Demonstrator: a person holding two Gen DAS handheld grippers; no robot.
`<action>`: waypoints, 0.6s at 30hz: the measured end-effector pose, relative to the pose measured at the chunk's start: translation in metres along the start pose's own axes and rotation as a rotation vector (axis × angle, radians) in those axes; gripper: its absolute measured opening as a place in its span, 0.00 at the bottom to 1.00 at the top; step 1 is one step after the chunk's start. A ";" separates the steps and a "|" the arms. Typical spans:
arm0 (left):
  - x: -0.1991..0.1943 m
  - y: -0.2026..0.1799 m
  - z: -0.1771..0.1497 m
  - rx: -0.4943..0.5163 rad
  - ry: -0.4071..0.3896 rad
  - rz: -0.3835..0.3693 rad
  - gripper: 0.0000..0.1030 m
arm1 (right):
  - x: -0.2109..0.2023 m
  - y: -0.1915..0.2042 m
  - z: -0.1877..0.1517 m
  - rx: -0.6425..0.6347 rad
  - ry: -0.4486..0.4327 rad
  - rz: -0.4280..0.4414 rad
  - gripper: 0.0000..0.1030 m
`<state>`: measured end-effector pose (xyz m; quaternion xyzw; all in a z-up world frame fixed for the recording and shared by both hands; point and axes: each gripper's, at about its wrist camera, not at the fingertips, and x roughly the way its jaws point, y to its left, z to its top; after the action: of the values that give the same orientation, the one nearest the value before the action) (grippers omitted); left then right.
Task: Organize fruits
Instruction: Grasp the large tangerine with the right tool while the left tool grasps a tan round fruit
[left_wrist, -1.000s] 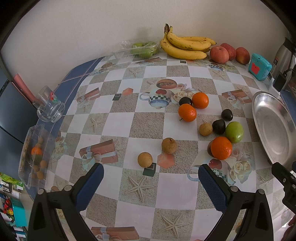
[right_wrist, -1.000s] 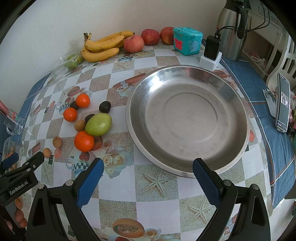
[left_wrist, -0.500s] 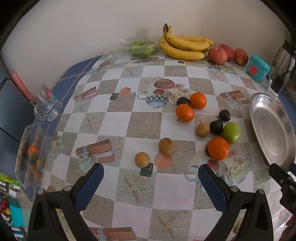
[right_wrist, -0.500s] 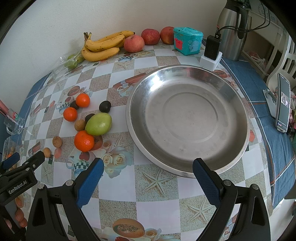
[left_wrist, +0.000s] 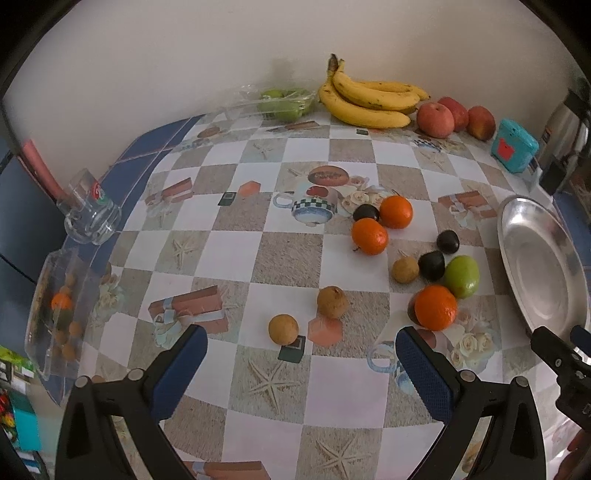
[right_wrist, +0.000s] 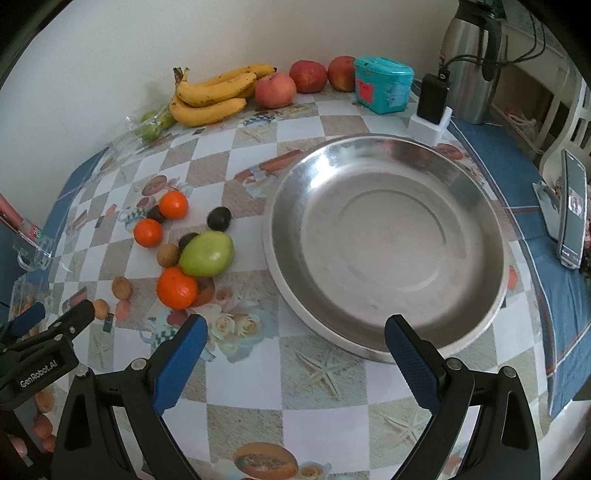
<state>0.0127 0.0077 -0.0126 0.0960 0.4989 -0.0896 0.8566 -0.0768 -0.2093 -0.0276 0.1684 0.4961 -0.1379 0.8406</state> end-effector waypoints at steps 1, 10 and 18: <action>0.002 0.003 0.002 -0.012 0.002 -0.002 1.00 | -0.001 0.002 0.002 0.001 -0.013 0.012 0.94; 0.018 0.039 0.011 -0.156 0.003 -0.002 1.00 | 0.008 0.038 0.017 -0.007 -0.005 0.139 0.94; 0.037 0.052 0.011 -0.202 0.069 -0.033 1.00 | 0.030 0.068 0.020 -0.035 0.073 0.179 0.85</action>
<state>0.0529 0.0527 -0.0356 0.0042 0.5362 -0.0495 0.8427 -0.0202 -0.1584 -0.0353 0.2021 0.5117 -0.0473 0.8337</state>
